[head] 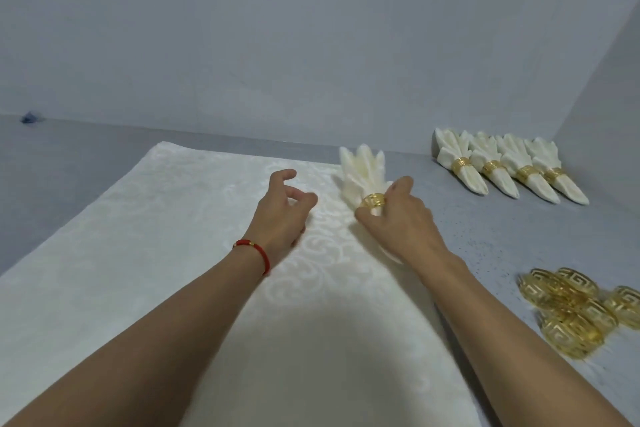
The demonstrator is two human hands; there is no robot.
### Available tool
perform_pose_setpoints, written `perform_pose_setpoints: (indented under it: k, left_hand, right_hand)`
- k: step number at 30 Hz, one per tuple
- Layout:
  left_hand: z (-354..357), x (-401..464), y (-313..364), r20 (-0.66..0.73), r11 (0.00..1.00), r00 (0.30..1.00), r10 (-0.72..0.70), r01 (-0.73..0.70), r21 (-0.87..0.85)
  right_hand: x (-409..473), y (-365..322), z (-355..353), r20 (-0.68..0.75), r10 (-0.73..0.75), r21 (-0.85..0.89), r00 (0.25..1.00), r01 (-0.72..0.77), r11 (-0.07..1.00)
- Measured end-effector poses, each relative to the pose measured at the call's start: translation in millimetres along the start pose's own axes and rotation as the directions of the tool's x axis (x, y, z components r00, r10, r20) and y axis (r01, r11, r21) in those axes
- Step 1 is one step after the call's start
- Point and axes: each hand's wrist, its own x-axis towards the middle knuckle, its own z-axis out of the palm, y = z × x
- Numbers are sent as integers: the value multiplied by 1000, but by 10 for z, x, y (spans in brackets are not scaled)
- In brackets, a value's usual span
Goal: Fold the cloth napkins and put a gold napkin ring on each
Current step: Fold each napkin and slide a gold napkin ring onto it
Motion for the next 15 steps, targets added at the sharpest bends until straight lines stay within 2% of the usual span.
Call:
perform_pose_setpoints:
  k: [6, 11, 15]
  left_hand:
    - [17, 5, -93, 22, 979, 997, 80, -83, 185]
    - [48, 70, -158, 4, 953, 992, 124, -120, 280]
    - [55, 125, -165, -21, 932, 992, 126, -111, 345]
  right_hand:
    - [834, 647, -15, -163, 210, -90, 964, -226, 970]
    - [1371, 977, 154, -348, 260, -85, 901, -306, 948]
    - [1683, 1091, 239, -393, 281, -89, 876, -340, 936]
